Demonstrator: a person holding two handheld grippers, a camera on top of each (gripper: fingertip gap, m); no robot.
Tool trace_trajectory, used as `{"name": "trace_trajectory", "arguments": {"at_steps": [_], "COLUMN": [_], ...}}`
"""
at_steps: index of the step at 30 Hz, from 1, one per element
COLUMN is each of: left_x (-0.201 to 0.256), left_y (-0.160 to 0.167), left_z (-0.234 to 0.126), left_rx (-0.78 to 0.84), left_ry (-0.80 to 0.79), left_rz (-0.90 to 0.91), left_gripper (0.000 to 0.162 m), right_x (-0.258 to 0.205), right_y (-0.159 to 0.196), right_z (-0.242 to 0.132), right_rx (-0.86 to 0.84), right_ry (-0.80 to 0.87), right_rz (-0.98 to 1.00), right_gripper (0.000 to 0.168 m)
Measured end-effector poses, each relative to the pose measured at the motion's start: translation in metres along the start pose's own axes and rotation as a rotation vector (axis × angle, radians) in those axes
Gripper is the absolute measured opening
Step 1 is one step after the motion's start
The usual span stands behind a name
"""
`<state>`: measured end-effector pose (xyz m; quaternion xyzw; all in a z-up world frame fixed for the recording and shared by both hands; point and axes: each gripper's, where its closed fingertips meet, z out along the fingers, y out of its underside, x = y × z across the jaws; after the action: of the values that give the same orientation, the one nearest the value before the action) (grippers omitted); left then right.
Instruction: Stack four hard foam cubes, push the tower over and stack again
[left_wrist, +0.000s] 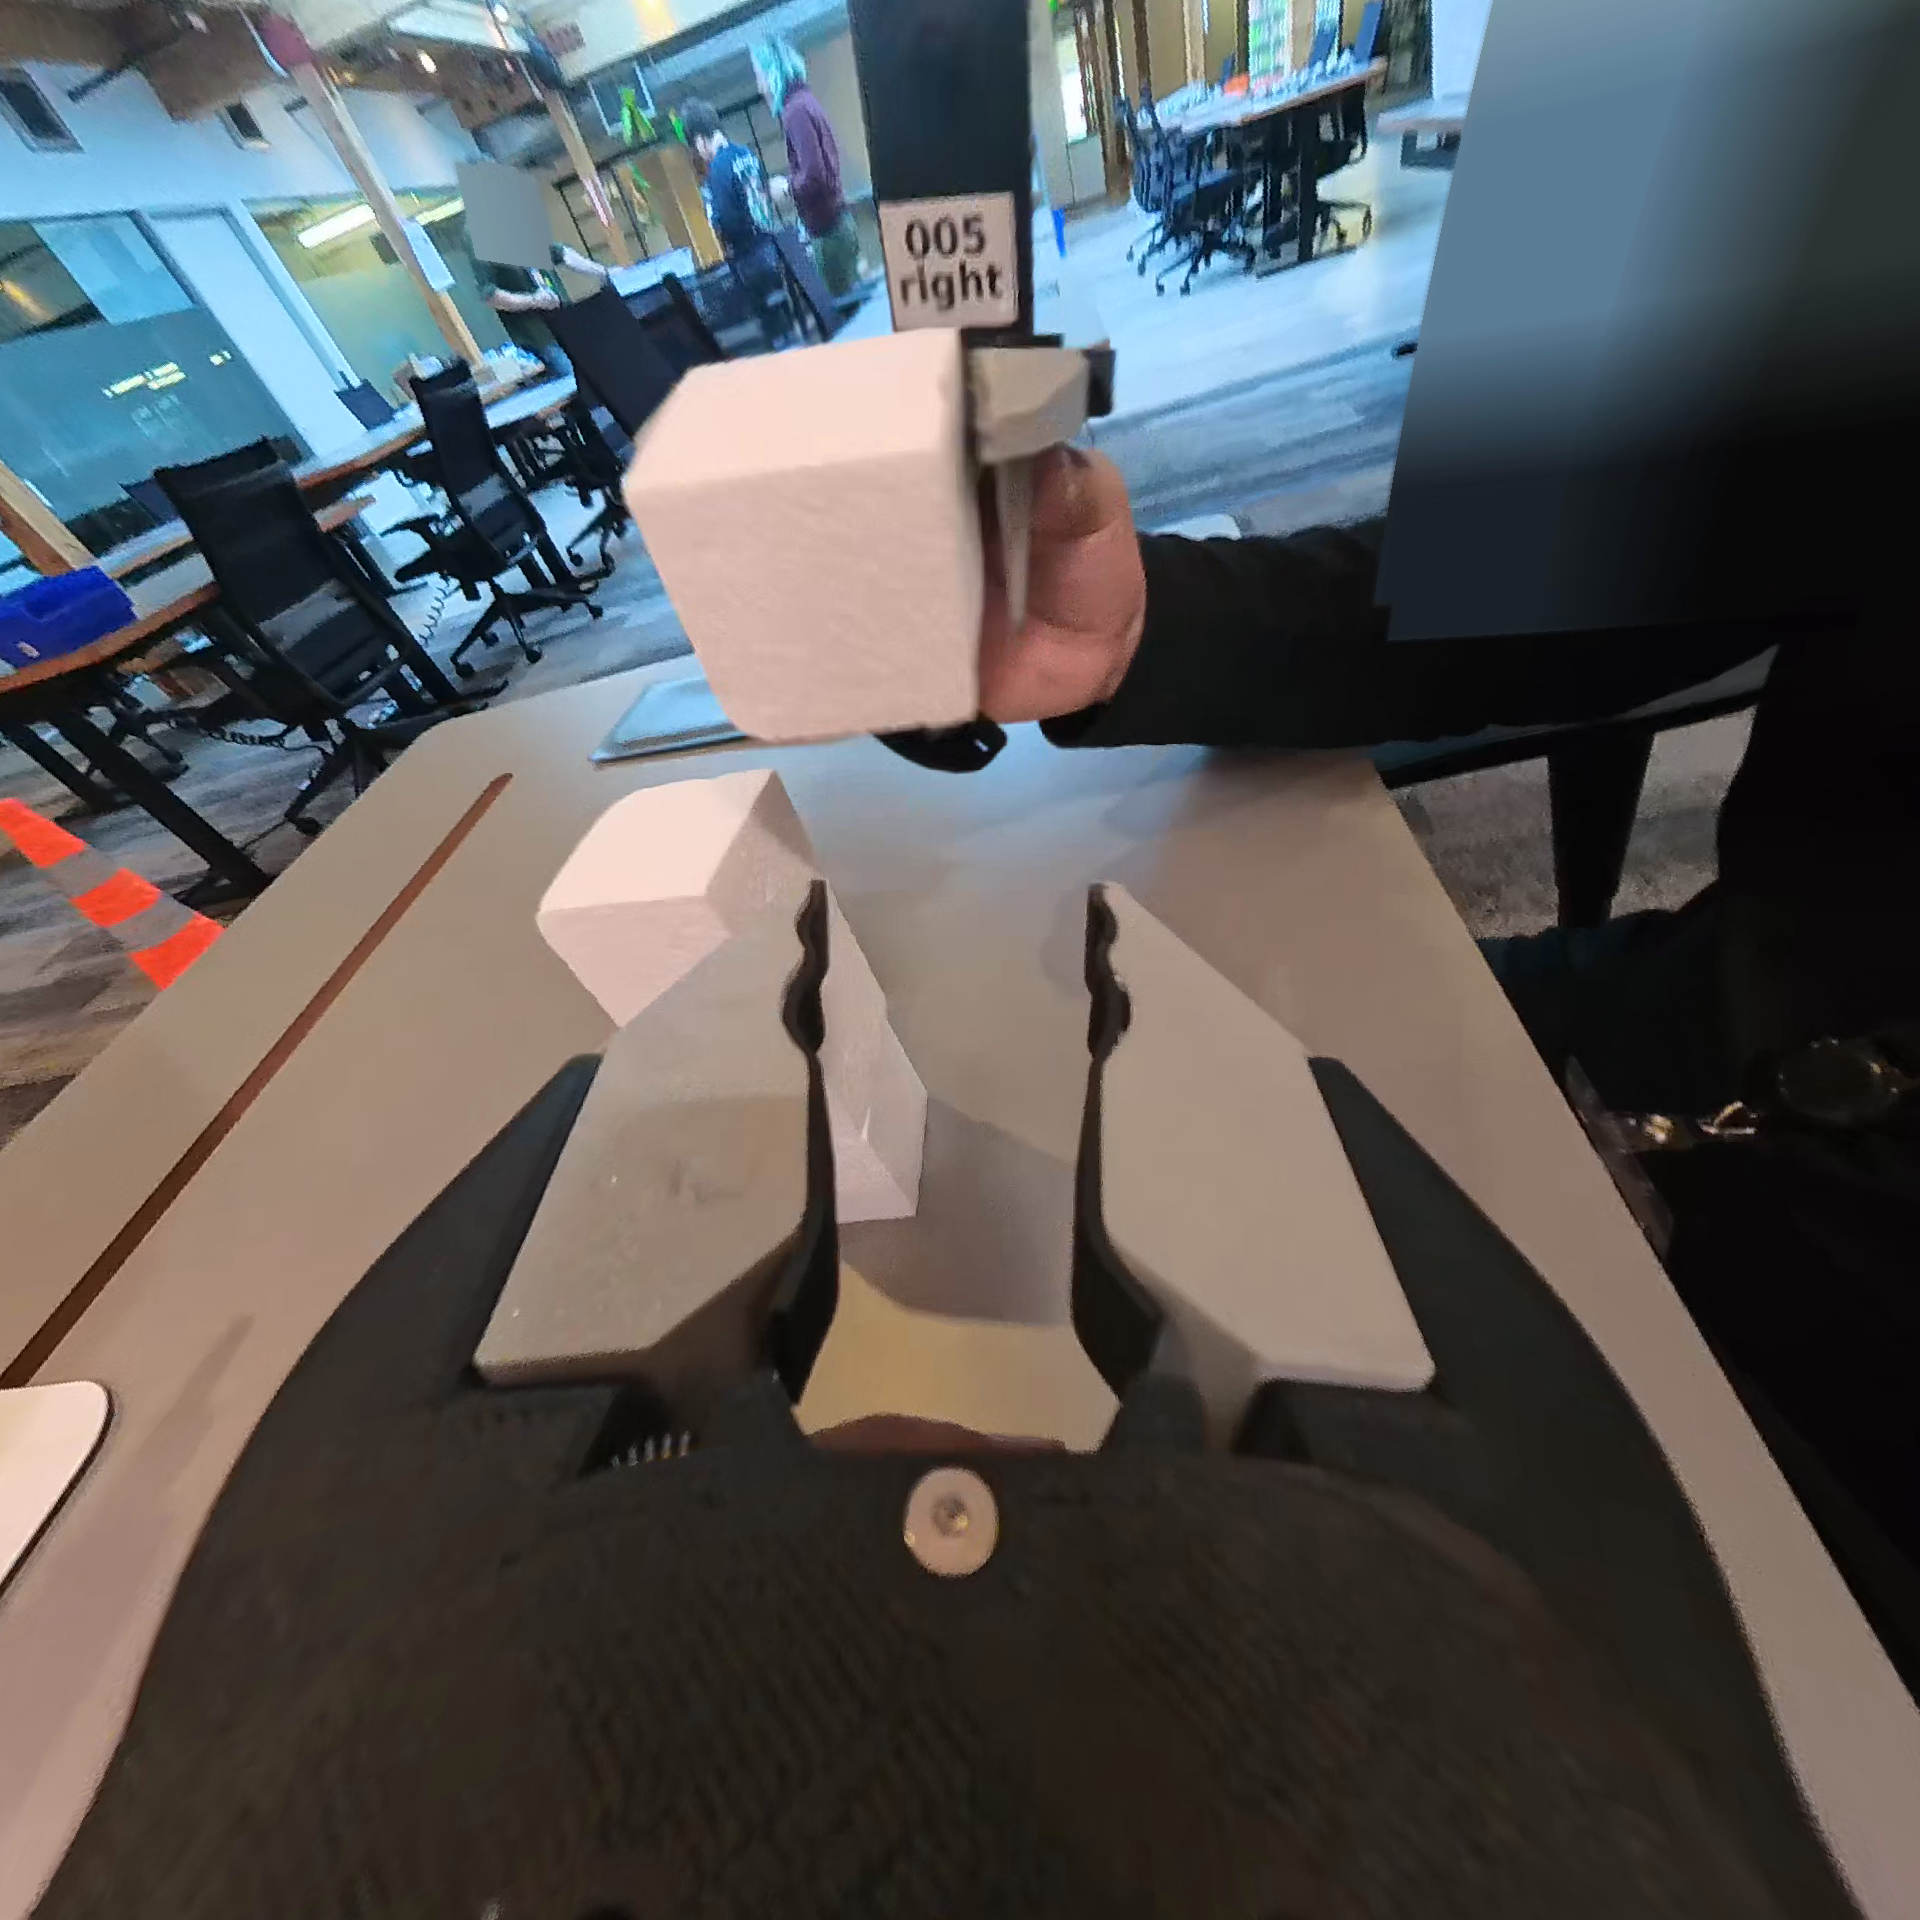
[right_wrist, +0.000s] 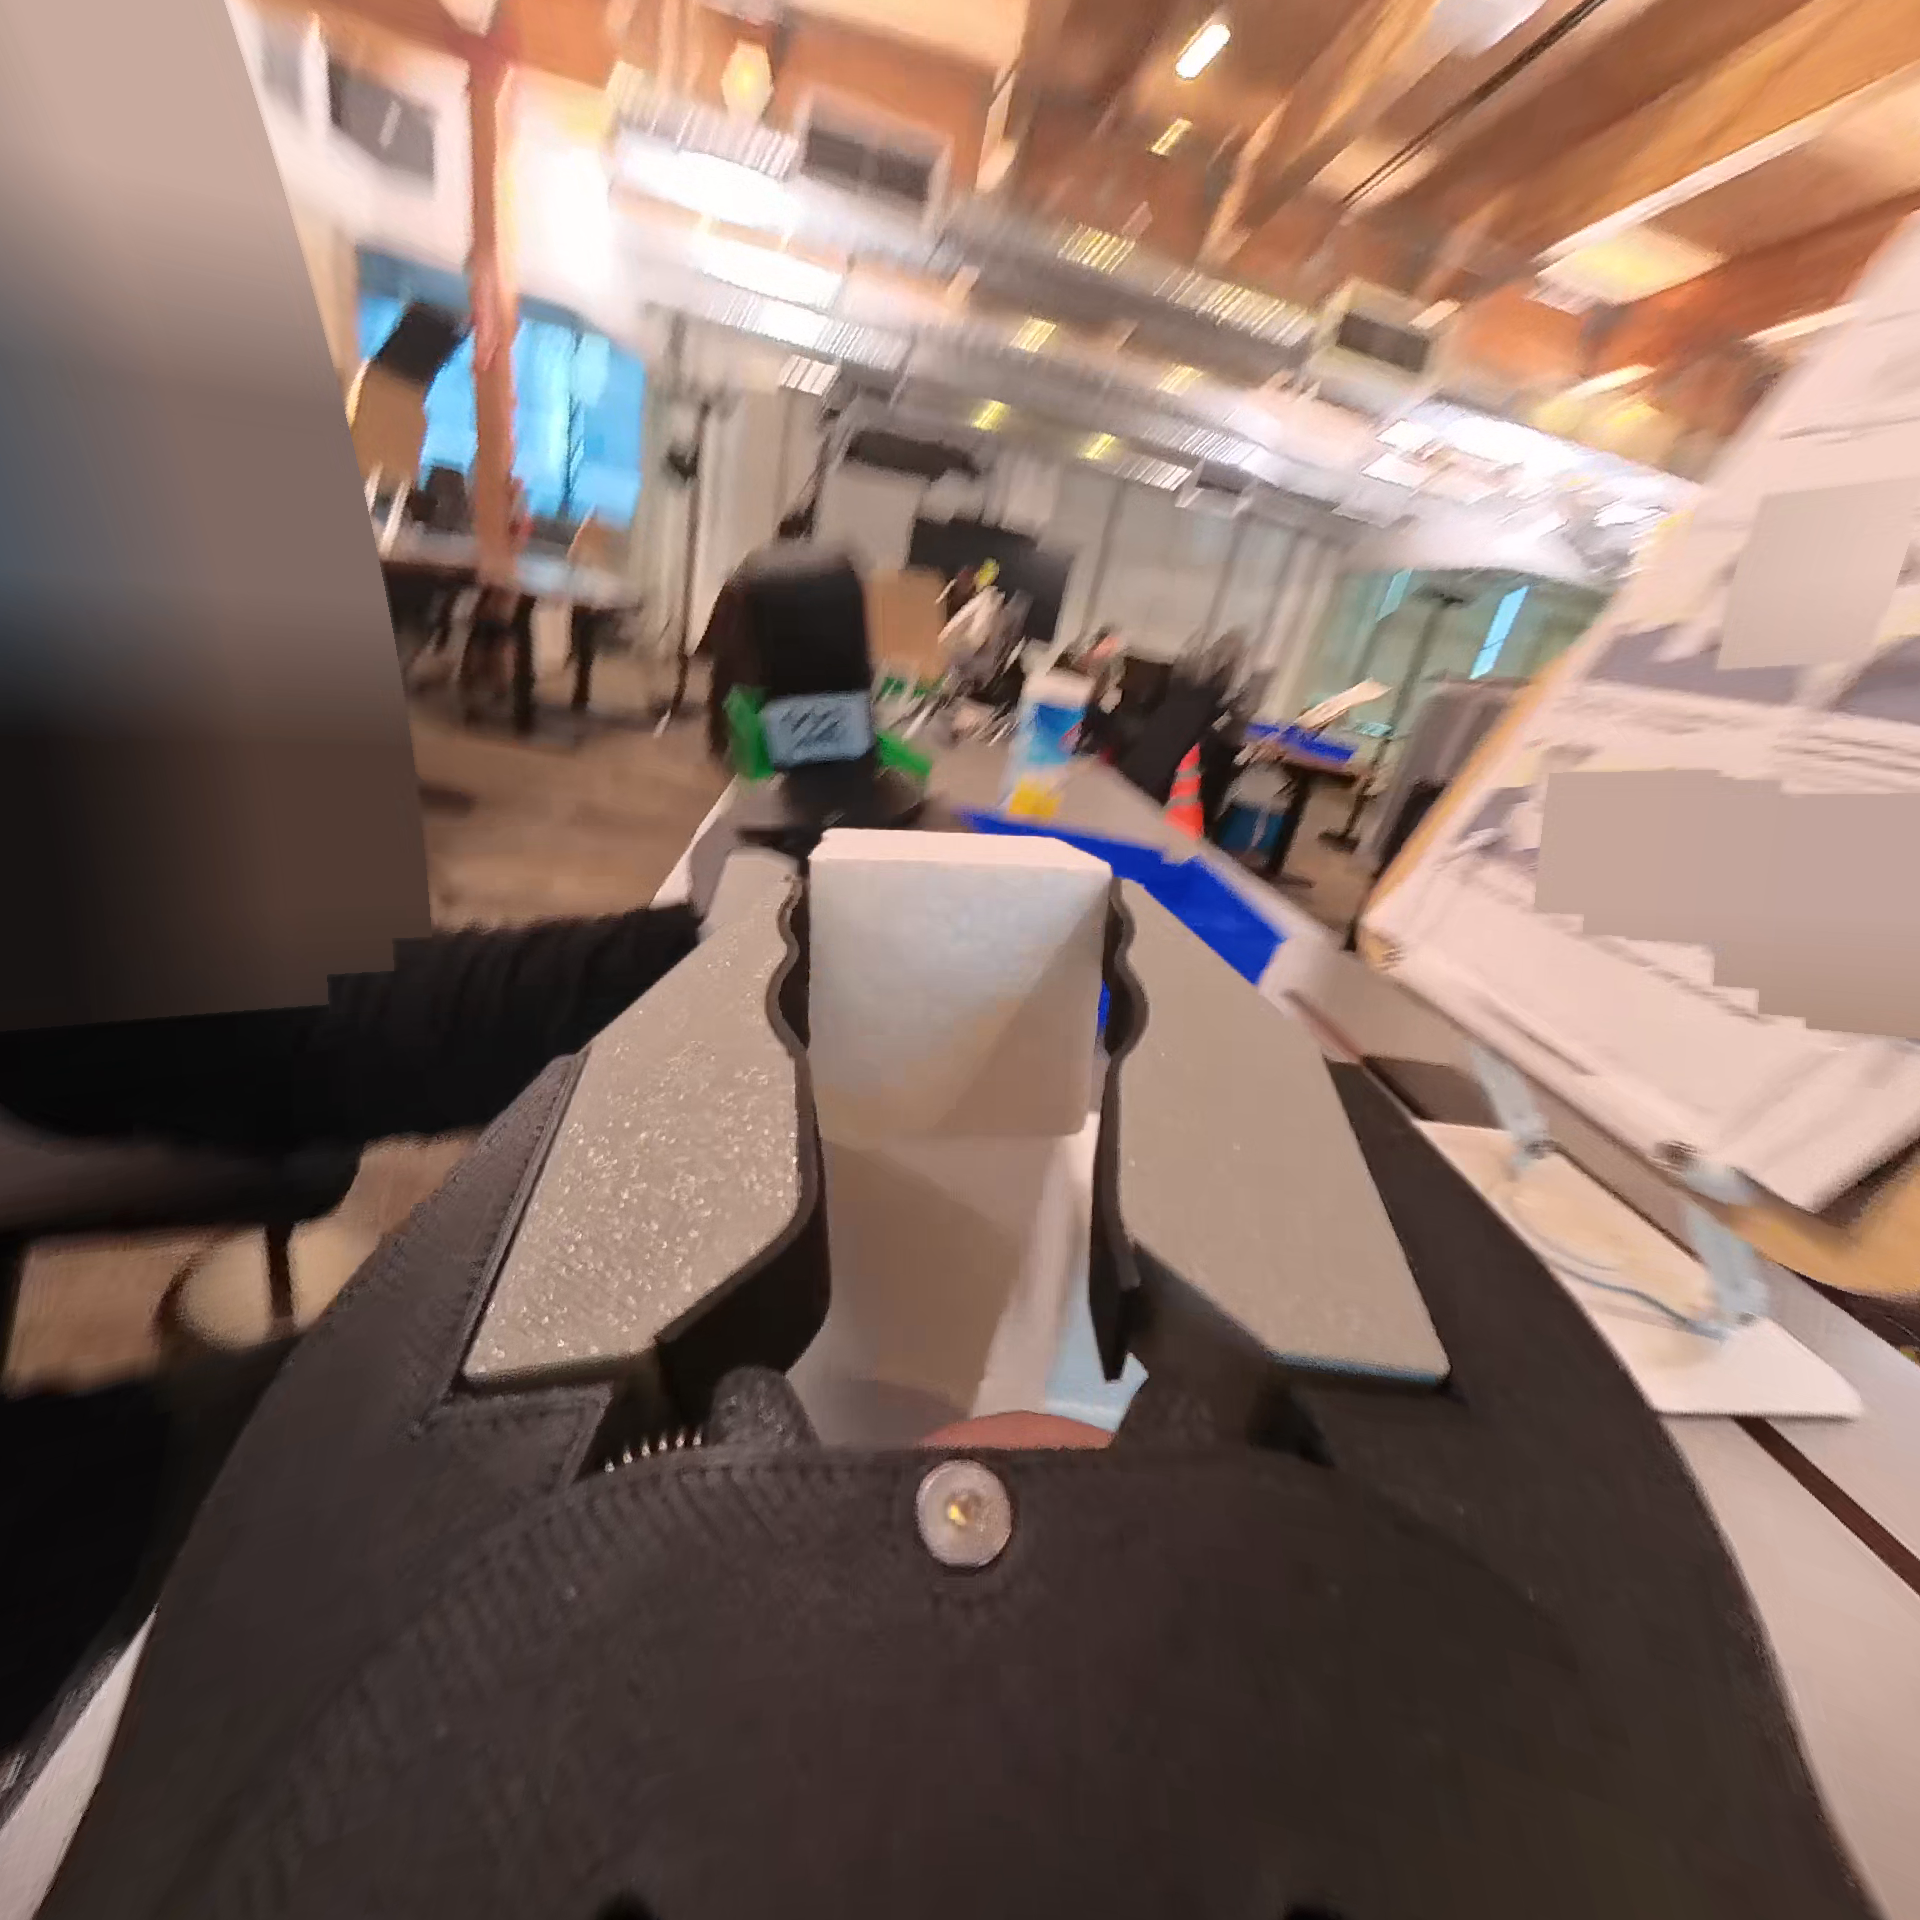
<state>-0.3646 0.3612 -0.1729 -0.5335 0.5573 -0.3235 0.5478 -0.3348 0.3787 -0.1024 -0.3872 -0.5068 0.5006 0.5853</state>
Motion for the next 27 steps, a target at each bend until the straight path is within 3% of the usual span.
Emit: {"name": "trace_trajectory", "arguments": {"at_steps": [4, 10, 27], "left_x": [-0.010, -0.012, -0.013], "left_y": [-0.005, -0.002, 0.008], "left_z": [-0.007, -0.006, 0.001], "left_rx": [0.048, 0.039, -0.016], "left_ry": [-0.025, -0.040, -0.039], "left_rz": [-0.036, -0.024, -0.038], "left_gripper": [0.035, 0.002, 0.000], "right_x": [0.035, 0.058, 0.064], "right_y": [-0.004, 0.024, 0.036], "right_z": [-0.014, -0.006, 0.004], "right_rx": [0.061, -0.010, 0.006], "right_ry": [0.103, 0.178, 0.190], "right_rz": [0.088, 0.113, 0.115], "right_gripper": [0.054, 0.054, 0.054]}}
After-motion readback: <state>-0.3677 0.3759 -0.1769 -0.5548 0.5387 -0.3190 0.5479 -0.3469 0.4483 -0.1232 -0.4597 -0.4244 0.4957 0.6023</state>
